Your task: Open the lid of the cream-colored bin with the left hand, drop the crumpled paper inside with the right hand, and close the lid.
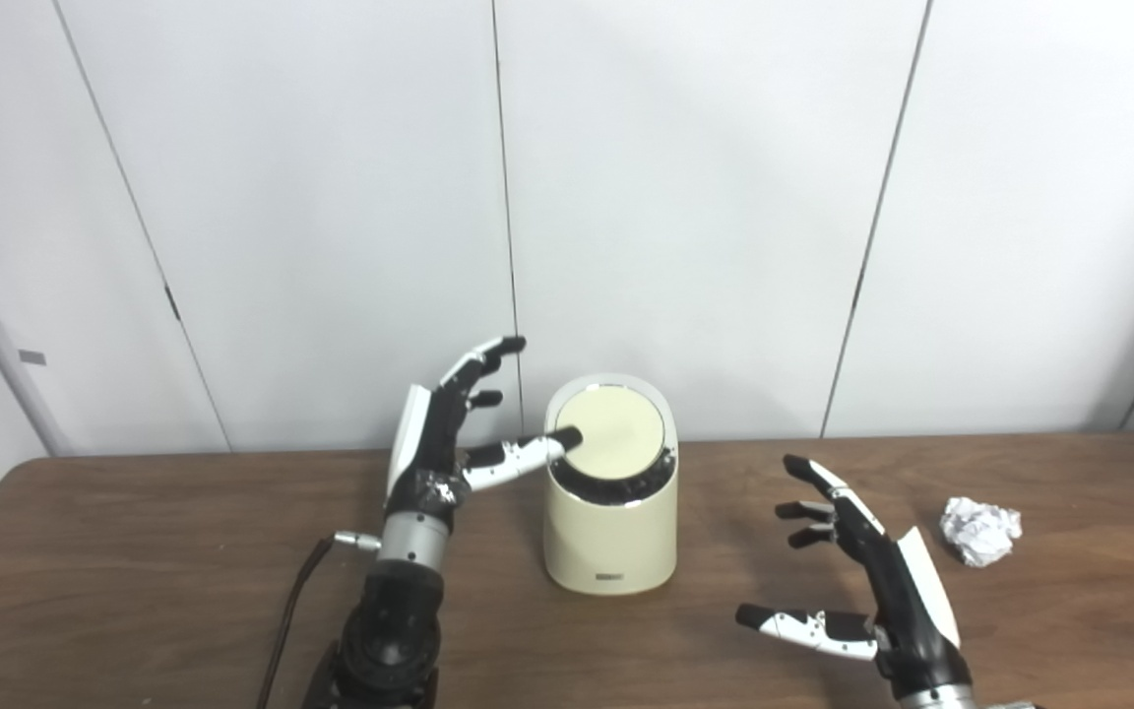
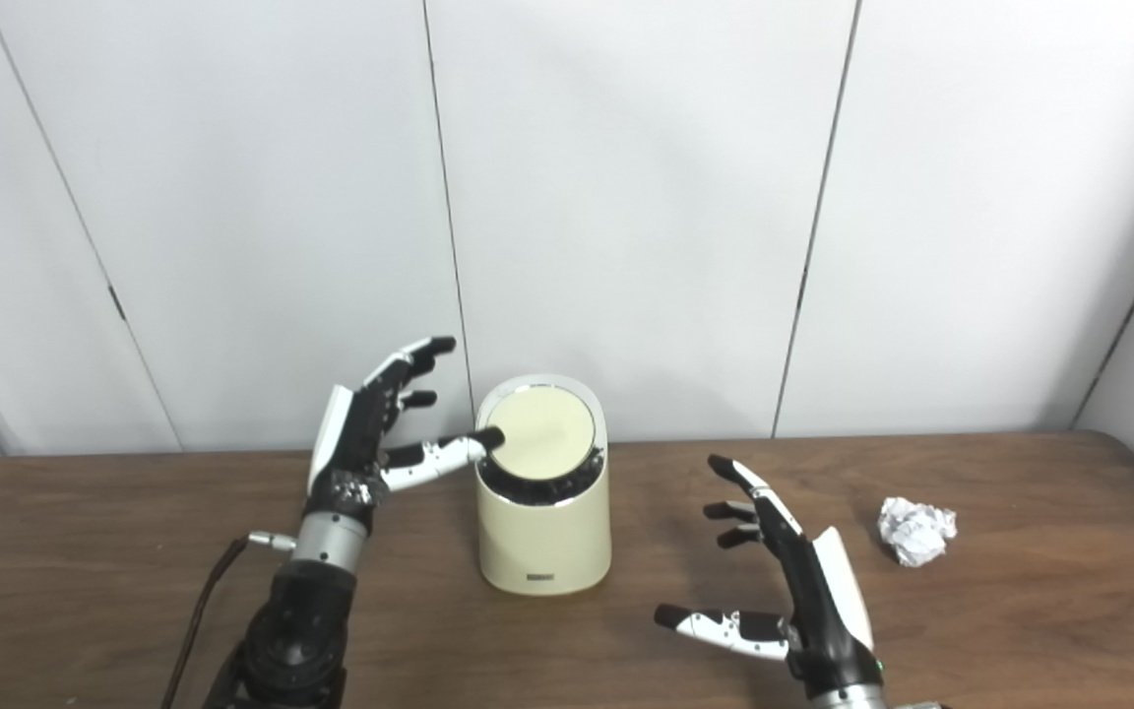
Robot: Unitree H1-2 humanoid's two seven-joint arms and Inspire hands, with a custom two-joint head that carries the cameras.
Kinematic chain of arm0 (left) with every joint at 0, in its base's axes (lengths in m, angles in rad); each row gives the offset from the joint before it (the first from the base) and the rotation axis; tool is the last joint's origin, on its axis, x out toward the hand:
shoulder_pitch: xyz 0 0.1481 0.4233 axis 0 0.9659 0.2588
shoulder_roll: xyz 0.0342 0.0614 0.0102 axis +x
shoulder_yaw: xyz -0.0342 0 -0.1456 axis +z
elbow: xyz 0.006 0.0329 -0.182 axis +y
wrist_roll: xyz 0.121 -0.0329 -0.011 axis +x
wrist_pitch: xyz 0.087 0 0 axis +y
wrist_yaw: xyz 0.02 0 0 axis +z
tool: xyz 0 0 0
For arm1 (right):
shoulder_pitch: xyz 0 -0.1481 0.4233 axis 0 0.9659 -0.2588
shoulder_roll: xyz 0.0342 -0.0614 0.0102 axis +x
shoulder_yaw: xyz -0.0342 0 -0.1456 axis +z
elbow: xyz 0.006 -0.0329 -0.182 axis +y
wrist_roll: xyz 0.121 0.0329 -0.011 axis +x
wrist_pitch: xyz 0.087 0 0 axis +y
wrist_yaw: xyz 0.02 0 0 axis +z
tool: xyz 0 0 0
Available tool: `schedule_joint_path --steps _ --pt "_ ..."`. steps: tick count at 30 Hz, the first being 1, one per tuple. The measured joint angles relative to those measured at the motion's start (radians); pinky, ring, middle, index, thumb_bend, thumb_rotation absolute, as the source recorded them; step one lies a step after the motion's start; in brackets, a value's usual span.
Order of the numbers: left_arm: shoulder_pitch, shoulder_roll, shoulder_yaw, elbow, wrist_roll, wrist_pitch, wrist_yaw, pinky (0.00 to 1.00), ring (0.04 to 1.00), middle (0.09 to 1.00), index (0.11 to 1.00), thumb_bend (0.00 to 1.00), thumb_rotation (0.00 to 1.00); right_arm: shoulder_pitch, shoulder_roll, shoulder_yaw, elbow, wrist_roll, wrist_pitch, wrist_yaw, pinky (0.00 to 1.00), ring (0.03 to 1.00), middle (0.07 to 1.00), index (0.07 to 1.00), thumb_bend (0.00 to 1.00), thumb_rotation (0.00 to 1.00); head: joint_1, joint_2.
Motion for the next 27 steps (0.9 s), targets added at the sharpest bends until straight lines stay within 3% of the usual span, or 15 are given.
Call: schedule_joint_path --steps 3,16,27 --pt "-0.006 0.001 -0.011 0.011 0.024 0.001 0.005 0.83 0.922 0.916 0.878 0.92 0.24 0.001 0.005 0.000 -0.007 -0.004 0.003 -0.001 0.57 0.716 0.869 0.855 0.79 0.18 -0.002 0.002" --pt "-0.068 0.029 -0.086 0.008 0.200 0.066 0.006 0.77 0.872 0.899 0.901 0.98 0.24 0.001 0.017 0.003 -0.029 -0.012 0.020 0.000 0.56 0.721 0.868 0.855 0.79 0.23 -0.002 -0.002" --pt "-0.111 0.042 -0.128 0.008 0.296 0.116 0.005 0.77 0.913 0.944 0.921 0.97 0.23 0.001 0.025 0.007 -0.029 -0.022 0.021 -0.001 0.57 0.726 0.872 0.859 0.78 0.24 -0.003 0.003"
